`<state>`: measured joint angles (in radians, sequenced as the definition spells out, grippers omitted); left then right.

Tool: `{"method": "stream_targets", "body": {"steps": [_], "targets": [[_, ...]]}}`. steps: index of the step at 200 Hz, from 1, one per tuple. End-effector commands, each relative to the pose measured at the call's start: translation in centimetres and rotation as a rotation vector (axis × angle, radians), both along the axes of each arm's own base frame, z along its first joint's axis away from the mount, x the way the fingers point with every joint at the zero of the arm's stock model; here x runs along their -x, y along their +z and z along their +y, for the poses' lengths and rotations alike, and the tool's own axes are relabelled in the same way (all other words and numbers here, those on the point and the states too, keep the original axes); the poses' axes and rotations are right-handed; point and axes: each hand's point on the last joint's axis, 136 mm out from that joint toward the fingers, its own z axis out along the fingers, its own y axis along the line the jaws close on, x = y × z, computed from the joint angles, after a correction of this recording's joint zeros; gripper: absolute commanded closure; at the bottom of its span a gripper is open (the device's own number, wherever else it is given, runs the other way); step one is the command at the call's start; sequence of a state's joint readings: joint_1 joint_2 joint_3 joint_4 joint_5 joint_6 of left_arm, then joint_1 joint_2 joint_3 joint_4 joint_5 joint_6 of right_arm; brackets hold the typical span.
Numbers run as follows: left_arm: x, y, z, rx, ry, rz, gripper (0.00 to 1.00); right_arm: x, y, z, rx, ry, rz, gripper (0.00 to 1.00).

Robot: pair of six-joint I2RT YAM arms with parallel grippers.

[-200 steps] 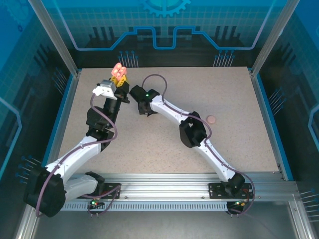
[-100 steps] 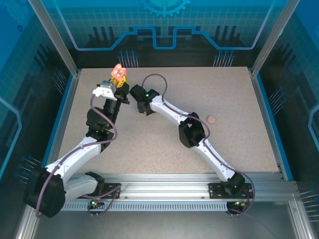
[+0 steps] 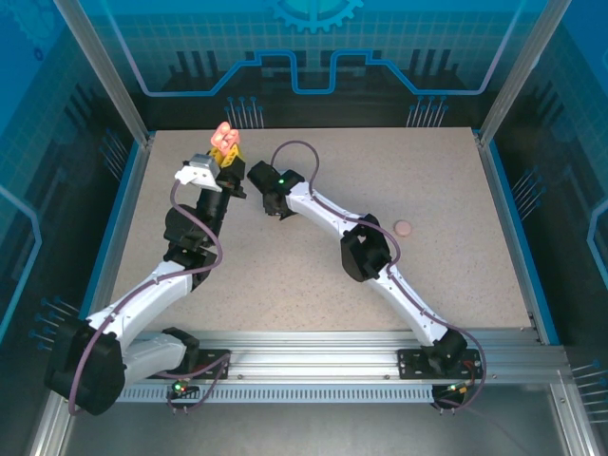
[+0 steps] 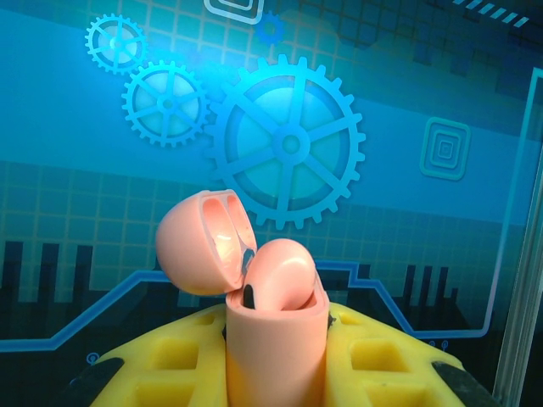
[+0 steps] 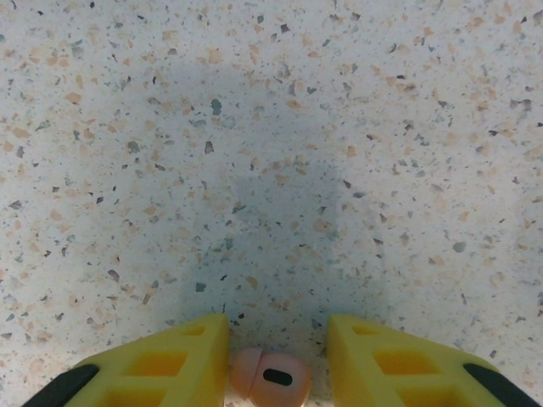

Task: Insert wireless bluetooth earbuds into charging case

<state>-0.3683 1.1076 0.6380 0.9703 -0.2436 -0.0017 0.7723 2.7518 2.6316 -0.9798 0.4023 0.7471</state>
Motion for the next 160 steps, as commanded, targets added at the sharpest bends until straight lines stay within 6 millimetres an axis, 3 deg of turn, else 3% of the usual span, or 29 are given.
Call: {"method": "stream_targets", "body": {"steps": [1,95,127,160], "targets": [[0.7,1.2,1.0,0.036,0.022,-0.043,1.00,0.9,-1.2,-0.6,0.075,0.026,0.024,0.66],[0.9,1.3,1.0,0.037,0.016,-0.041,1.00,2.0,1.6,-1.5,0.135,0.201,0.004,0.78],[0.9,1.3,1.0,0.032,0.018,-0.039,1.00,3.6,2.1,-1.6,0.078,0.326,0.034,0.78],[0.8,1.3,0.9,0.033,0.013,-0.038,1.00,5.8,1.6,-2.9,0.059,0.393,0.084,0.79]]}}
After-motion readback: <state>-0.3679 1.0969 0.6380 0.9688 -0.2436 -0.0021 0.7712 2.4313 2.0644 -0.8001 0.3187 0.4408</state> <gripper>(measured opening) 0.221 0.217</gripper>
